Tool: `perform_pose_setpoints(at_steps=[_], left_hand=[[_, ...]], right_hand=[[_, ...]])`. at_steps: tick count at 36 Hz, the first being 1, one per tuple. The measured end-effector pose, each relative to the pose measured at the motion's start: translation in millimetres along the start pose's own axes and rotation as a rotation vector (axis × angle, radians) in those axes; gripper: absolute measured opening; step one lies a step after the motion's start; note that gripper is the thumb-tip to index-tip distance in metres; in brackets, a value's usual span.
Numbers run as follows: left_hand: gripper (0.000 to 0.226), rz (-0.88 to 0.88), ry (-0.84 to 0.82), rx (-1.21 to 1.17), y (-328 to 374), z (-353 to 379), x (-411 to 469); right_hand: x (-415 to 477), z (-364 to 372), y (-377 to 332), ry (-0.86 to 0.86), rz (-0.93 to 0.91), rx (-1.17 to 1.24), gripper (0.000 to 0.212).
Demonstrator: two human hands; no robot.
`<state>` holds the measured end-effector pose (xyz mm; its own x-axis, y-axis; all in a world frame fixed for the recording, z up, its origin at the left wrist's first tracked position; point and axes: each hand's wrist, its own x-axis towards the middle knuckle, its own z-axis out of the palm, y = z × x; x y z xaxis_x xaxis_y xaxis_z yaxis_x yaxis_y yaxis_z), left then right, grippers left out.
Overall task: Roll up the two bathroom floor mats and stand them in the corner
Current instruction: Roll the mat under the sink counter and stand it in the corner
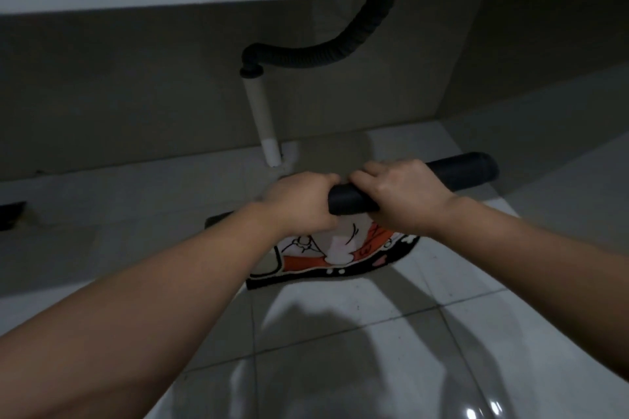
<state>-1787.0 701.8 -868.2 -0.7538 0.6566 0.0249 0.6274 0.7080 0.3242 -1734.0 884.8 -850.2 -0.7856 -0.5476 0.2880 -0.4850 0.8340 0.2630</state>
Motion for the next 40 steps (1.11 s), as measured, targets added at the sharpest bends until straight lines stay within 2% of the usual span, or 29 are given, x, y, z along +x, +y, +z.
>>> perform_pose_setpoints(at_steps=[3,5,8,11,14,18,20,22,24,27,31,33,36,38,40], left_hand=[[0.027,0.117,0.224,0.243,3,7,-6],[0.029,0.181,0.336,0.381,8,10,-8],[0.033,0.238,0.419,0.44,17,12,-10],[0.035,0.253,0.423,0.402,19,14,-9],[0.049,0.251,0.294,0.354,14,14,-5],[0.068,0.117,0.071,0.071,3,6,1],[0.054,0.009,-0.074,-0.072,-1,2,2],[0.036,-0.029,-0.126,-0.126,-2,1,1],[0.029,-0.033,-0.076,-0.063,-1,1,0],[0.024,0.043,0.112,0.142,4,5,-6],[0.03,0.177,0.327,0.436,11,9,-10],[0.032,0.192,0.366,0.449,14,10,-10],[0.035,0.199,0.327,0.41,12,10,-9],[0.041,0.181,0.237,0.316,8,7,-6],[0.052,0.087,0.093,0.148,3,0,-2]], right_hand=[[10,-1,4,-0.331,0.198,0.22,0.052],[16,-3,7,-0.488,0.326,0.434,0.058],[19,-6,13,-0.565,0.406,0.674,0.055],[18,-9,13,-0.634,0.416,0.766,0.042],[15,-7,9,-0.579,0.374,0.583,0.037],[1,0,5,-0.198,0.093,0.045,0.036],[-4,0,3,-0.039,-0.015,-0.043,0.03],[-5,-1,1,0.029,-0.044,-0.061,0.029],[-4,1,-1,-0.004,-0.023,-0.051,0.03],[1,4,0,-0.158,0.087,0.047,0.036],[12,1,6,-0.497,0.333,0.43,0.051],[13,0,9,-0.555,0.373,0.576,0.049],[13,0,7,-0.505,0.382,0.502,0.038],[9,3,5,-0.388,0.317,0.298,0.033],[3,7,3,-0.215,0.187,0.097,0.028]])
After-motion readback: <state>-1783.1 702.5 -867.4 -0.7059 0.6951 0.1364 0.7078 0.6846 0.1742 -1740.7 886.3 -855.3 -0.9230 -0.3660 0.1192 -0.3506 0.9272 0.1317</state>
